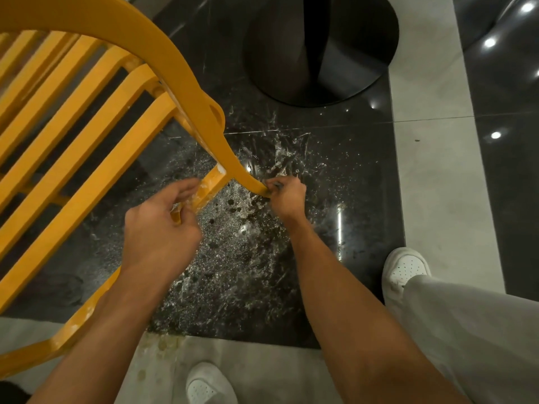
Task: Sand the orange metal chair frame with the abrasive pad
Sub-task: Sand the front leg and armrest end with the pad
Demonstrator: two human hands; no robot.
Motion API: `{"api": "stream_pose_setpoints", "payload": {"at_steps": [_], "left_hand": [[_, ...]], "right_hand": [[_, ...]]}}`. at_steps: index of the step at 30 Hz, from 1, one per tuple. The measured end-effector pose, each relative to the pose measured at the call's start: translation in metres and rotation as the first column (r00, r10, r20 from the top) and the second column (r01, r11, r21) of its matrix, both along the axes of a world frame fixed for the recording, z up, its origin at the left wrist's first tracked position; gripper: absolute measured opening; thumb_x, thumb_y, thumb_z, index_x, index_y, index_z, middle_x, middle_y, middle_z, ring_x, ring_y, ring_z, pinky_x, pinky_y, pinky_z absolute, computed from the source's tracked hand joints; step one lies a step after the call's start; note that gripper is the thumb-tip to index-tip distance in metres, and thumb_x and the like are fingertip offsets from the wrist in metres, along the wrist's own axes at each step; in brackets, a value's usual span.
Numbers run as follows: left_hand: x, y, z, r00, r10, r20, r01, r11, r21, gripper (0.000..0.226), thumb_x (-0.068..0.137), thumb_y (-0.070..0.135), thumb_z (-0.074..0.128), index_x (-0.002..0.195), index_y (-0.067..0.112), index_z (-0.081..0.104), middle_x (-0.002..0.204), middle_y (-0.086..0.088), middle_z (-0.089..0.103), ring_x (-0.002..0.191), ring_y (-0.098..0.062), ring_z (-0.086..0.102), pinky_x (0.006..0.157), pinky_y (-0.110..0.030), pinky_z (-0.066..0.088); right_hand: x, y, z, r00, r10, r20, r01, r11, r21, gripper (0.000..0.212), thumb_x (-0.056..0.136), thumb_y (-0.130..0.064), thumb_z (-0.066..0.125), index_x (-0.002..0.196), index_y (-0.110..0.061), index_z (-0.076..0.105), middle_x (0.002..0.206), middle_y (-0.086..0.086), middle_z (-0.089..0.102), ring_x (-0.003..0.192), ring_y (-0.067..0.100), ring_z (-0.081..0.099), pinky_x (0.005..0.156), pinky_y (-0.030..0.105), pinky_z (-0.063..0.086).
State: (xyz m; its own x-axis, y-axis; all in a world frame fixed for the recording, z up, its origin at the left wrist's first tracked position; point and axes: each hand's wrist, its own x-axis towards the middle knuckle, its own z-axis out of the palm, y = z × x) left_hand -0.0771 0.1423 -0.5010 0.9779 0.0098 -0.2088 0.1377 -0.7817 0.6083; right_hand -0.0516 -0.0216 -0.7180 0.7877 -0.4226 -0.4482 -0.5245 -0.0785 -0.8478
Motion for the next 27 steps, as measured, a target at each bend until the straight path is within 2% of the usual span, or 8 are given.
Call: {"api": "stream_pose_setpoints", "payload": {"at_steps": [4,8,11,15,19,22,24,27], "left_hand": [[0.001,0.0,0.001,1.0,0.017,-0.023,-0.018,0.999,-0.027,0.043,0.104,0.008,0.059,0.141,0.029,0.065,0.133,0.011,0.071,0.064,0.003,0.04,0.055,0.011,0.03],[0.002,0.0,0.001,0.998,0.036,-0.042,-0.038,0.998,-0.045,0.043,0.104,0.008,0.058,0.141,0.031,0.065,0.133,0.013,0.07,0.063,0.003,0.039,0.053,0.009,0.032],[0.002,-0.001,0.002,0.997,0.054,-0.056,-0.057,0.996,-0.063,0.044,0.105,0.008,0.058,0.141,0.032,0.064,0.133,0.014,0.069,0.063,0.005,0.038,0.052,0.008,0.034],[0.003,0.0,0.0,0.994,0.082,-0.065,-0.089,0.989,-0.118,0.044,0.104,0.009,0.058,0.14,0.034,0.065,0.133,0.015,0.07,0.063,0.006,0.039,0.051,0.006,0.035],[0.004,-0.003,0.0,0.992,0.111,-0.064,-0.12,0.98,-0.158,0.044,0.104,0.008,0.059,0.14,0.033,0.065,0.132,0.015,0.07,0.063,0.011,0.044,0.057,0.01,0.029],[0.004,-0.003,-0.001,0.993,0.106,-0.053,-0.114,0.978,-0.176,0.044,0.104,0.009,0.06,0.139,0.034,0.066,0.132,0.015,0.071,0.067,0.014,0.049,0.059,0.008,0.033],[0.004,-0.003,-0.002,0.992,0.104,-0.064,-0.115,0.974,-0.195,0.044,0.103,0.007,0.06,0.138,0.034,0.066,0.131,0.016,0.07,0.068,0.023,0.053,0.061,0.008,0.033],[0.004,-0.002,-0.004,0.995,0.086,-0.058,-0.096,0.977,-0.189,0.045,0.103,0.005,0.06,0.139,0.032,0.066,0.132,0.013,0.07,0.059,0.01,0.05,0.058,0.01,0.033]], "right_hand": [[0.005,-0.004,0.003,0.998,0.036,-0.046,-0.037,0.999,-0.028,0.02,0.099,0.006,0.059,0.106,0.001,0.078,0.104,0.013,0.077,0.068,0.01,0.065,0.055,0.009,0.054],[0.006,-0.004,0.026,0.996,0.075,0.042,-0.076,0.997,0.011,0.019,0.099,0.002,0.061,0.104,-0.003,0.079,0.102,0.006,0.077,0.078,0.014,0.071,0.076,0.026,0.064],[0.006,-0.006,0.051,0.99,0.071,0.119,-0.087,0.987,0.132,0.018,0.099,-0.002,0.064,0.108,-0.009,0.079,0.109,0.0,0.075,0.079,0.01,0.069,0.064,0.013,0.056],[0.003,-0.007,0.048,0.986,0.037,0.163,-0.068,0.98,0.186,0.018,0.098,-0.004,0.066,0.109,-0.011,0.078,0.121,0.002,0.071,0.103,0.013,0.067,0.076,0.008,0.053],[-0.004,0.001,0.012,0.993,0.014,0.114,-0.015,1.0,0.013,0.019,0.098,-0.003,0.065,0.112,-0.008,0.078,0.113,0.003,0.071,0.092,0.019,0.071,0.082,0.031,0.064],[0.001,0.001,-0.007,0.999,0.036,0.0,-0.036,0.998,-0.056,0.021,0.098,0.006,0.061,0.105,-0.003,0.078,0.092,-0.004,0.068,0.069,0.0,0.062,0.07,0.018,0.06],[0.006,-0.002,-0.019,0.996,0.013,-0.09,-0.017,0.999,-0.037,0.018,0.1,0.002,0.06,0.102,-0.004,0.077,0.088,-0.004,0.067,0.062,0.001,0.058,0.056,0.014,0.057],[0.012,-0.007,-0.033,0.983,0.005,-0.184,-0.016,0.998,-0.057,0.018,0.102,-0.005,0.061,0.106,-0.007,0.079,0.094,0.0,0.069,0.064,0.001,0.058,0.047,0.01,0.047]]}}
